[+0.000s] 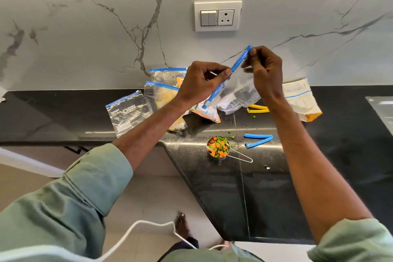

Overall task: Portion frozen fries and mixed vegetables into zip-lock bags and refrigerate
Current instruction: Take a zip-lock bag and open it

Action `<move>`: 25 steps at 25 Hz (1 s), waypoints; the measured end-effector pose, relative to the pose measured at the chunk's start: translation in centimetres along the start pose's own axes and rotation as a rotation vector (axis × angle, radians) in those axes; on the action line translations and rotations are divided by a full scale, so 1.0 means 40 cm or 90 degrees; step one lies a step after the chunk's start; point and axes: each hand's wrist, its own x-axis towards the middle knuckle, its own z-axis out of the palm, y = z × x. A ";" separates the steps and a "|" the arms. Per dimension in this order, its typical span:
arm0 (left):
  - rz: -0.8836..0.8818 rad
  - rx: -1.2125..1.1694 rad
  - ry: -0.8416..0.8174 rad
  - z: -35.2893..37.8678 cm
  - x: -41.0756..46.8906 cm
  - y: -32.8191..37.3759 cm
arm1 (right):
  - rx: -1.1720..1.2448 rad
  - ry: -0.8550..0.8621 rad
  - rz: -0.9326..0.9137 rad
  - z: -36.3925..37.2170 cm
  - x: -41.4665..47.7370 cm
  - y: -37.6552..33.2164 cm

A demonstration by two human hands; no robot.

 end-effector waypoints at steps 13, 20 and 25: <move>-0.094 -0.077 0.099 0.008 -0.002 -0.012 | -0.049 0.146 0.074 0.055 -0.131 -0.049; -0.331 -0.451 0.040 0.029 -0.002 -0.005 | 0.065 0.016 0.145 0.095 -0.160 -0.039; -0.299 -0.365 0.046 0.011 0.008 -0.022 | 0.050 -0.089 0.154 0.091 -0.157 -0.044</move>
